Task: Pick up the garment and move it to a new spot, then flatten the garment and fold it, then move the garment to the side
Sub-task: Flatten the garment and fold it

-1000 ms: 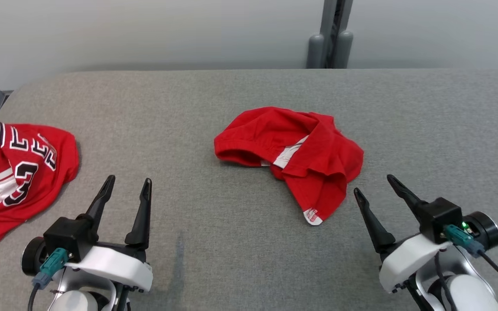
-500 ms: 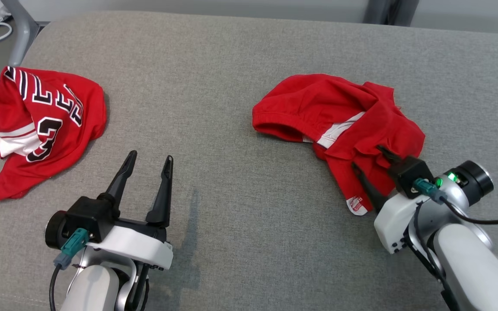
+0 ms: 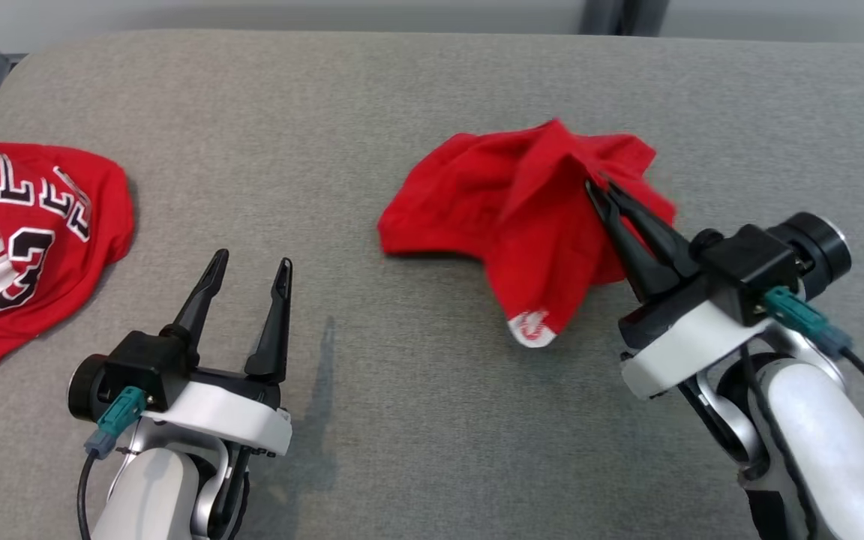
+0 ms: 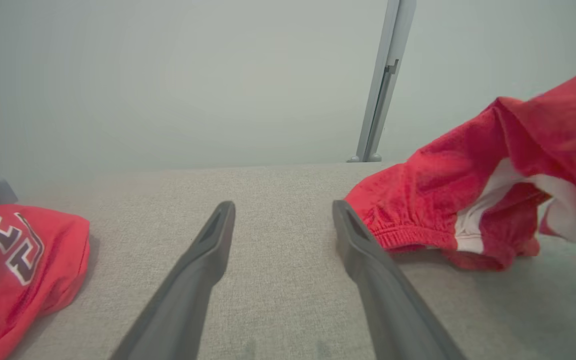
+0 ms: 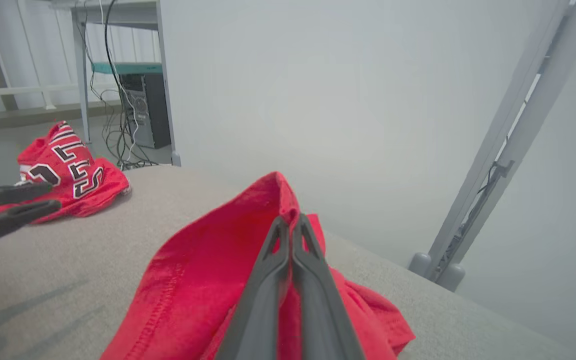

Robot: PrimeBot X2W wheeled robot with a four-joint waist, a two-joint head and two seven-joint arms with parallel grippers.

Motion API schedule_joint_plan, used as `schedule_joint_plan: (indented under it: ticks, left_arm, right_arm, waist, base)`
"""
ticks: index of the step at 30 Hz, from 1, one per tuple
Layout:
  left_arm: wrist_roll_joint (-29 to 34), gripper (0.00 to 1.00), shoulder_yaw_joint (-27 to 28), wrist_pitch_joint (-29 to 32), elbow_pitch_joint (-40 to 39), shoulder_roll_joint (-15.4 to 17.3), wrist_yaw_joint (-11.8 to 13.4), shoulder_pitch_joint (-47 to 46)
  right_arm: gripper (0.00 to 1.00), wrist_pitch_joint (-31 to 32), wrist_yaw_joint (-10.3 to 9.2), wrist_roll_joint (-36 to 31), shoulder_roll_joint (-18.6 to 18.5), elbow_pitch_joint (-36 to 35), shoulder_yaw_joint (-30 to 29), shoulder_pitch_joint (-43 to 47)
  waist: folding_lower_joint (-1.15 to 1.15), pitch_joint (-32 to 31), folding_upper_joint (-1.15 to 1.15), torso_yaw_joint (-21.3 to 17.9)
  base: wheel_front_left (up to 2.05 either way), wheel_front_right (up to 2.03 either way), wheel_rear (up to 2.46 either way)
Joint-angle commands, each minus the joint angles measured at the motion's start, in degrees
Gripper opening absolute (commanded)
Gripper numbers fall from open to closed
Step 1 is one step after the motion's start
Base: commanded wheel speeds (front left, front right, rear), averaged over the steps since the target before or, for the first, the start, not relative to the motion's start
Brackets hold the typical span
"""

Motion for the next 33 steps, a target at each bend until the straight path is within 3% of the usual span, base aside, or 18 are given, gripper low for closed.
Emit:
schedule_joint_plan:
  ticks: [1, 5, 10, 17, 26, 27, 28, 29, 33]
  left_arm:
    - [-0.1, 1.00, 0.4, 0.2, -0.2, 0.4, 0.3, -0.7]
    - [-0.2, 1.00, 0.4, 0.6, -0.7, 1.0, 0.5, -0.8]
    - [-0.3, 1.00, -0.2, 1.1, -1.3, 1.0, 0.5, -1.3]
    - [-0.3, 1.00, -1.4, 1.4, -1.5, 0.7, 0.0, -2.0]
    - [0.1, 1.00, -2.5, 1.4, -1.7, 0.9, 0.0, -3.2]
    - [0.1, 1.00, -2.5, 1.3, -1.8, 1.0, 0.0, -3.2]
    - [0.1, 1.00, -2.6, 1.2, -1.9, 1.0, 0.2, -3.1]
    - [0.1, 1.00, -2.6, 1.2, -2.1, 1.1, 0.3, -3.0]
    - [0.0, 1.00, -2.6, 1.0, -2.7, 1.1, 0.7, -2.1]
  right_arm:
    - [0.00, -0.4, -0.01, 0.9, 0.1, -1.7, -0.4, -0.5]
    - [0.00, 1.1, -0.01, 3.9, 2.4, -8.1, -4.3, 1.9]
    - [0.00, 3.7, -0.01, 9.3, 5.0, -9.7, -15.5, 7.4]
    - [0.00, 2.9, 0.00, 17.2, 5.8, 3.2, -26.1, 11.3]
    - [0.00, -4.5, 0.00, 24.5, 4.0, 20.7, -27.3, 5.4]
    - [0.13, -5.3, 0.00, 25.4, 3.9, 21.7, -26.9, 4.8]
    - [0.52, -6.0, 0.00, 26.1, 3.6, 22.5, -26.4, 4.3]
    - [1.00, -6.7, 0.00, 26.4, 3.0, 23.0, -26.1, 3.8]
    - [1.00, -9.8, 0.00, 26.2, 1.0, 24.1, -24.6, 3.5]
  waist:
    - [0.00, -0.4, 0.00, -1.3]
    - [0.00, -0.7, 0.00, -3.3]
    - [0.00, -0.1, 0.00, -4.1]
    - [0.00, 1.9, 0.00, -4.1]
    - [0.00, 3.4, 0.00, -3.3]
    - [0.00, 3.4, 0.00, -3.3]
    - [0.00, 3.3, 0.00, -3.3]
    - [0.00, 3.2, 0.00, -3.3]
    - [0.00, 2.0, 0.00, -3.5]
  base:
    - [0.00, 0.00, 0.00]
    - [0.00, 0.00, 0.00]
    - [0.00, 0.00, 0.00]
    - [0.00, 0.00, 0.00]
    - [0.00, 0.00, 0.00]
    - [0.00, 0.00, 0.00]
    - [0.00, 0.00, 0.00]
    - [0.00, 0.00, 0.00]
    - [0.00, 0.00, 0.00]
